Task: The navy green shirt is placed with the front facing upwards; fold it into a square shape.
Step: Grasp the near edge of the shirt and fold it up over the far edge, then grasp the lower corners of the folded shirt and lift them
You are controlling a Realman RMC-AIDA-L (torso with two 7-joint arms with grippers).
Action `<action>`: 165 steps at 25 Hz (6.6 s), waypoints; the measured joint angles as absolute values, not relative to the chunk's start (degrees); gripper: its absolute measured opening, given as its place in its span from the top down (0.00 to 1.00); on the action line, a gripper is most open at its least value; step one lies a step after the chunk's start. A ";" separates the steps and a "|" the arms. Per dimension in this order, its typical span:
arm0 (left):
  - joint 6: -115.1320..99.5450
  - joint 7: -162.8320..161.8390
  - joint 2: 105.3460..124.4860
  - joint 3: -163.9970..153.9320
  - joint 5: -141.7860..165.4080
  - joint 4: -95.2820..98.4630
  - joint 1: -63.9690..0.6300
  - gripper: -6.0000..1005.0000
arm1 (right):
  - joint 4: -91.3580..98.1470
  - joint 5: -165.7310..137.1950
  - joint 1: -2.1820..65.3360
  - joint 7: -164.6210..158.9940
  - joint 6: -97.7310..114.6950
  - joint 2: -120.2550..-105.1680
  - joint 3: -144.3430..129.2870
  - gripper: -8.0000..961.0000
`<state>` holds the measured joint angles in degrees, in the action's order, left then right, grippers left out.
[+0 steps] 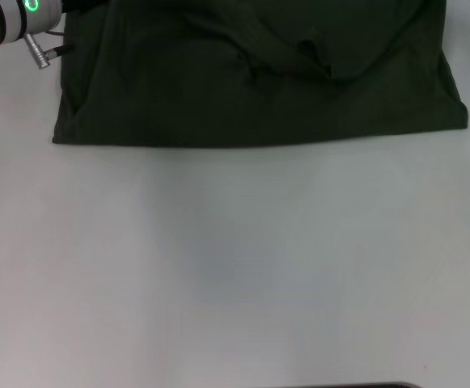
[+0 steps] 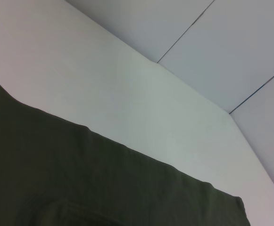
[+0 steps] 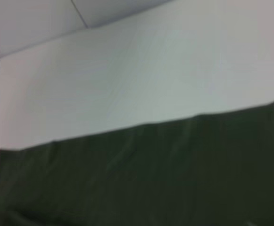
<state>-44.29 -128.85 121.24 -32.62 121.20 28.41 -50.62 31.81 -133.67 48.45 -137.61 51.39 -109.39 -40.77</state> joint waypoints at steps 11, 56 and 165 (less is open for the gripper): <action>-44.94 -128.85 121.24 -32.50 121.10 28.57 -50.66 0.45 | 33.25 -137.65 48.77 -141.74 56.14 -107.70 -41.68 0.12; -66.07 -149.73 111.10 -43.45 137.99 33.70 -41.15 0.45 | 46.84 -133.66 37.25 -141.58 84.70 -108.31 -35.80 0.13; -71.43 -148.16 111.23 -48.86 137.80 31.42 -44.97 0.94 | 41.70 -147.33 37.33 -144.67 73.37 -109.92 -36.89 0.15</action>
